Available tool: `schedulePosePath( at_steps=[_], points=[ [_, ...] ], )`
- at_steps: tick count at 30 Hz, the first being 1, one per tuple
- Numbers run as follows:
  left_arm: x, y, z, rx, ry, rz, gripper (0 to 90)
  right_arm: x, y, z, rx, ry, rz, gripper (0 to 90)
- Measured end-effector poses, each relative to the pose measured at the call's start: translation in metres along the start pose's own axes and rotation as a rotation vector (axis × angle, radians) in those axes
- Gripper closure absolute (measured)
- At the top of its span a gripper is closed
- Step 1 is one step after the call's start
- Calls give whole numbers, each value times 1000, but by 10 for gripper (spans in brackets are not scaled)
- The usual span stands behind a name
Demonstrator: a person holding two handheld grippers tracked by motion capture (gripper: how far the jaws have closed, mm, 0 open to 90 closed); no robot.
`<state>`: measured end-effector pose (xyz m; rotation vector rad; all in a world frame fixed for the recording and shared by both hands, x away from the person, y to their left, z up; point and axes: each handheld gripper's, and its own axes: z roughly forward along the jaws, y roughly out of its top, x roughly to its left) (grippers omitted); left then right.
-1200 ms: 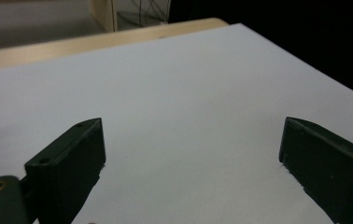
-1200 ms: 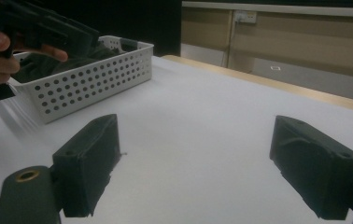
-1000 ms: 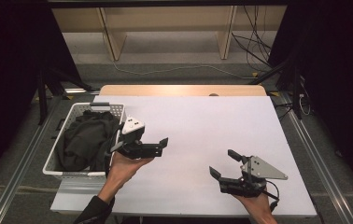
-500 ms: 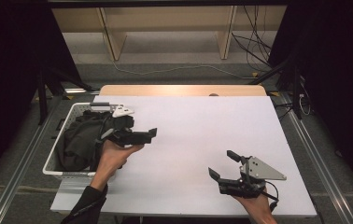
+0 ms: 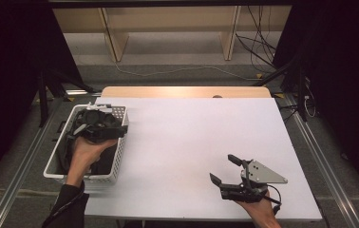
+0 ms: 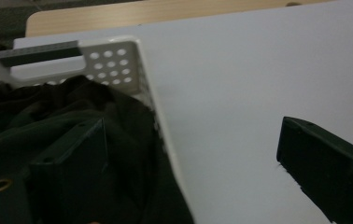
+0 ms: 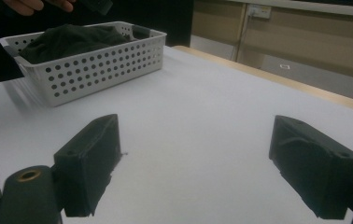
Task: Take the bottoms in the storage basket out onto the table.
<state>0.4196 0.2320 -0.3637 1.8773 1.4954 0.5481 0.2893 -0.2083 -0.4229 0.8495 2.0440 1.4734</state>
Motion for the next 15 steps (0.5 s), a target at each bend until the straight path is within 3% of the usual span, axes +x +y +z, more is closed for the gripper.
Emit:
schedulePosePath(
  at_steps=[5, 7, 15],
  points=[
    [22, -5, 4, 41, 59, -47, 82, 0, 0, 1, 8, 0, -1, 176],
    [27, -7, 7, 79, 61, -45, 81, 0, 0, 1, 8, 3, -5, 176],
    [37, -14, 16, 162, 135, -42, 33, 1, -1, 2, 13, 8, -12, 176]
  ],
)
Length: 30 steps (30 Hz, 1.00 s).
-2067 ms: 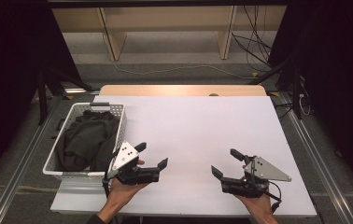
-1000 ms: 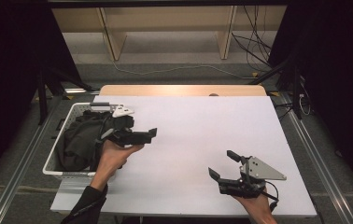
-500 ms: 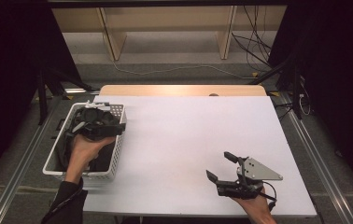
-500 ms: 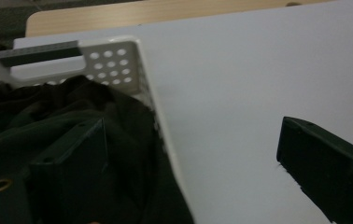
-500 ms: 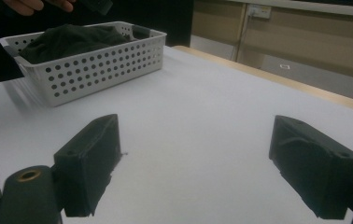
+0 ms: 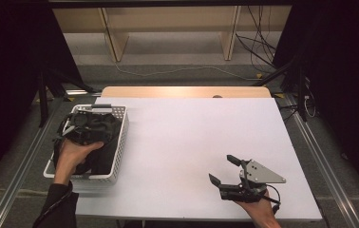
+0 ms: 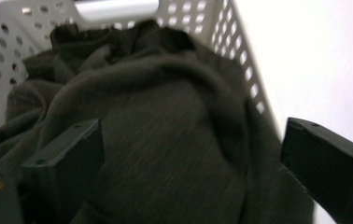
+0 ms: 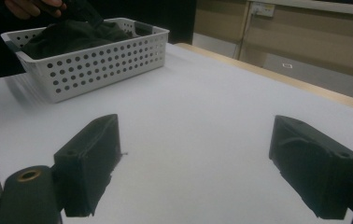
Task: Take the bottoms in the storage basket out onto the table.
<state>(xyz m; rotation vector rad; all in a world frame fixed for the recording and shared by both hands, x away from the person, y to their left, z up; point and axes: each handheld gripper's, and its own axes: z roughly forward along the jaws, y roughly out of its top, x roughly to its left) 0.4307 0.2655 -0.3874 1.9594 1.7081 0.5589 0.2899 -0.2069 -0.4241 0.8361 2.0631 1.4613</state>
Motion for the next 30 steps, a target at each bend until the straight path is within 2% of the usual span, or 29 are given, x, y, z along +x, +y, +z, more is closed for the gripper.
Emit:
schedulePosePath(
  at_steps=[2, 4, 9, 12, 14, 15, 20, 23, 25, 27, 30],
  points=[
    [3, -1, 2, 22, 1, -19, 19, 0, 0, 0, 3, 1, -5, 176],
    [6, -2, 5, 54, -4, -21, 18, 1, 0, 0, 4, 4, -13, 176],
    [10, -5, 11, 99, -2, -21, 1, 2, -1, 2, 14, 10, -20, 176],
    [19, -8, 19, 118, -4, -40, 0, 2, -1, 2, 19, 10, -25, 179],
    [25, -11, 24, 150, 17, -42, 0, 2, -2, 3, 20, 15, -30, 180],
    [27, -12, 26, 158, 6, -50, 0, 3, -2, 3, 19, 13, -31, 180],
    [27, -13, 33, 208, 3, -43, 0, 4, -3, 6, 36, 11, -46, 185],
    [29, -17, 45, 264, -38, -40, 0, 5, -3, 8, 46, 10, -57, 185],
    [32, -18, 48, 275, -64, -46, 0, 5, -3, 9, 47, 11, -53, 185],
    [34, -17, 50, 286, -75, -48, 0, 6, -3, 9, 49, 16, -48, 185],
    [34, -15, 57, 327, -80, -56, 0, 5, -3, 10, 50, 15, -50, 185]
  ],
)
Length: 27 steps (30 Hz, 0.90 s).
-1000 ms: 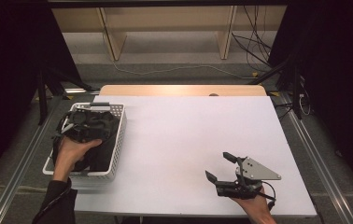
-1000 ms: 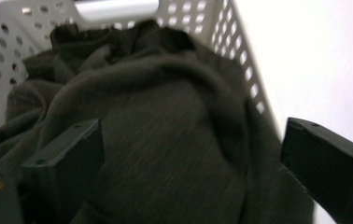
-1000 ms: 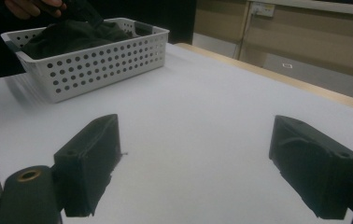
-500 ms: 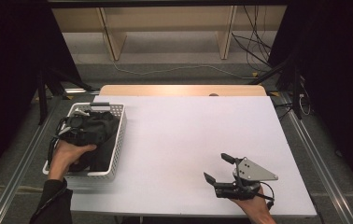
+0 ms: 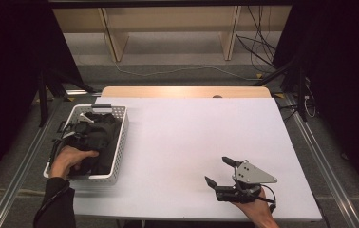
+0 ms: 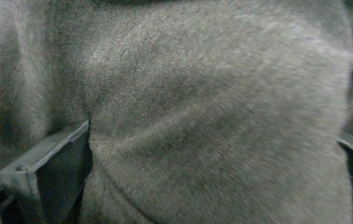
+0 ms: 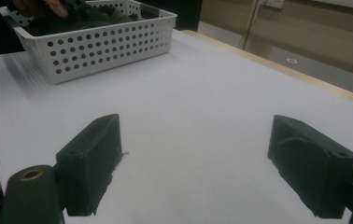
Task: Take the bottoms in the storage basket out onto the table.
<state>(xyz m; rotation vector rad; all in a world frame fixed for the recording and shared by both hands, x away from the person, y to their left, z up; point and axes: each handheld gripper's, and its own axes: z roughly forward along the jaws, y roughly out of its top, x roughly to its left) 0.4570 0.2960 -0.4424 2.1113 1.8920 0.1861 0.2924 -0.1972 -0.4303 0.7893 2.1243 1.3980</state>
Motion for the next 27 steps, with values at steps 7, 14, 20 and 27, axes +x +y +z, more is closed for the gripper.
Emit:
schedulePosePath(
  at_steps=[7, 14, 20, 27],
  points=[
    [3, -6, -2, -58, 4, 21, 111, 0, 0, 2, 7, 8, -6, 190],
    [4, -8, -5, -90, 9, 70, 283, 4, 1, 6, 6, 13, -22, 194],
    [7, -10, -14, -116, -7, 108, 400, 1, 2, 6, 2, 9, -20, 194],
    [7, -10, -30, -159, -16, 107, 454, -1, 3, 2, -10, 5, -18, 195]
  ],
)
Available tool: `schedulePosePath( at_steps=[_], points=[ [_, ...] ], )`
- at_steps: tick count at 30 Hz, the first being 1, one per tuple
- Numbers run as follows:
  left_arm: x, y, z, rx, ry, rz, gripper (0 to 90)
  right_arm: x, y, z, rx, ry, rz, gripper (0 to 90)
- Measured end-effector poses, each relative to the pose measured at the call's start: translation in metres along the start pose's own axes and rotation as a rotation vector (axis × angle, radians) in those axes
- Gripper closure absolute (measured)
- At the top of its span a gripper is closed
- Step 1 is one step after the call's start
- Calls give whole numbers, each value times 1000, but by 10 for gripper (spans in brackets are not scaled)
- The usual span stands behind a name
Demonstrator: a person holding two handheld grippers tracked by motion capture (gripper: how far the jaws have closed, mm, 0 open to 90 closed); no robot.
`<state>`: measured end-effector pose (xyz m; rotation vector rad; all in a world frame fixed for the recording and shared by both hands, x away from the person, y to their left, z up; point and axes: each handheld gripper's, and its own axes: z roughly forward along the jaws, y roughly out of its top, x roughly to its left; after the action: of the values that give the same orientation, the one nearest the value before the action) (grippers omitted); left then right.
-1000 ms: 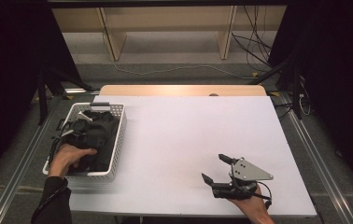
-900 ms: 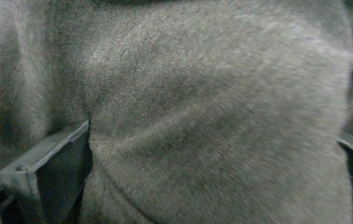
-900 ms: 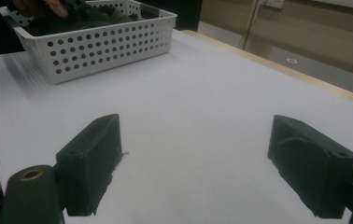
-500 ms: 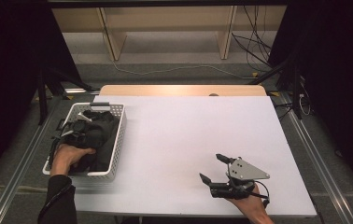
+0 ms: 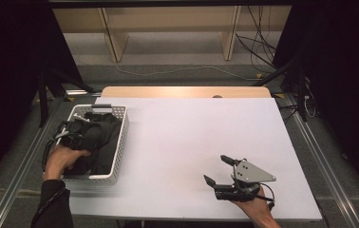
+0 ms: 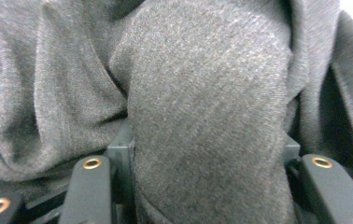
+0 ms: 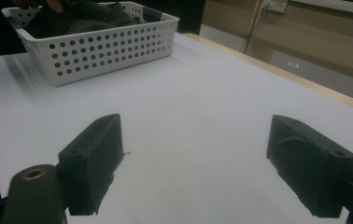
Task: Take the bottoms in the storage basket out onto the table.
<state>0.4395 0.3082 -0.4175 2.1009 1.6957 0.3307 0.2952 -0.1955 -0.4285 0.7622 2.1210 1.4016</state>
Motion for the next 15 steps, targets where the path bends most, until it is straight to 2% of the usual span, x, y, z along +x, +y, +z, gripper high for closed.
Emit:
schedulePosePath(
  at_steps=[3, 4, 7, 11, 15],
  points=[
    [1, 1, -7, -20, -12, -3, 464, -1, 0, -1, -2, 0, 2, 196],
    [3, 1, -14, -45, -26, -15, 468, -1, 0, -1, -2, -1, 4, 196],
    [7, 1, -22, -70, -45, -28, 474, -1, 0, -1, -1, -3, 2, 196],
    [9, 2, -33, -88, -57, -43, 475, -1, 0, -1, -1, -3, 2, 197],
    [8, 4, -47, -150, -64, -50, 491, -2, 0, -2, -4, -6, 6, 196]
  ],
)
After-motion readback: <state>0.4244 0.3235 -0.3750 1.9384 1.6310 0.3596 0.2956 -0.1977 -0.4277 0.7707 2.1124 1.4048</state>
